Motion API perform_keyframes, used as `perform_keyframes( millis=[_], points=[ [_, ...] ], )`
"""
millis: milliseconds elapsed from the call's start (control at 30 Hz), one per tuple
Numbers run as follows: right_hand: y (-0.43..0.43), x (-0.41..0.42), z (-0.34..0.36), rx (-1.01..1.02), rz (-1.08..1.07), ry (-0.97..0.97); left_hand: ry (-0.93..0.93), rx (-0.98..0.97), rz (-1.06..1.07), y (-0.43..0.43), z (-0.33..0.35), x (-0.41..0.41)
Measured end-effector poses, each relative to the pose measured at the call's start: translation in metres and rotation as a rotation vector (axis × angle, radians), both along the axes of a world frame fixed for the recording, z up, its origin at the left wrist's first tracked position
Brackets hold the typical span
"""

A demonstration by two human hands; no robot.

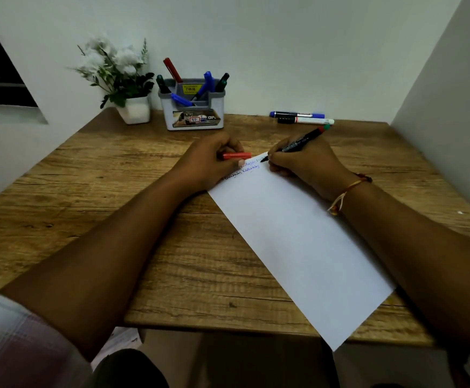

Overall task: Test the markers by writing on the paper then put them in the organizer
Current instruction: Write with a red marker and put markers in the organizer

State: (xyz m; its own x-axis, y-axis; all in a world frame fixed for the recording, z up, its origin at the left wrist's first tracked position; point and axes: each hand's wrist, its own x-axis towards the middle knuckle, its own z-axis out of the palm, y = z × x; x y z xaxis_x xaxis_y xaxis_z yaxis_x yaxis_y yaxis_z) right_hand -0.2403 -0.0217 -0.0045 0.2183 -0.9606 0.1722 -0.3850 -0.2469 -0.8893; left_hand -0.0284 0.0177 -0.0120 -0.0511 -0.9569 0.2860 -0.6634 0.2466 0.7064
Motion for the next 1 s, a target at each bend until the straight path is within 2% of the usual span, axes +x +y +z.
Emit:
perform_keyframes(
  millis=[1000],
  points=[
    [-0.0104, 0.0010, -0.0057, -0.048, -0.041, 0.101, 0.073, 0.032, 0.008, -0.0017, -0.0026, 0.0020]
  ],
)
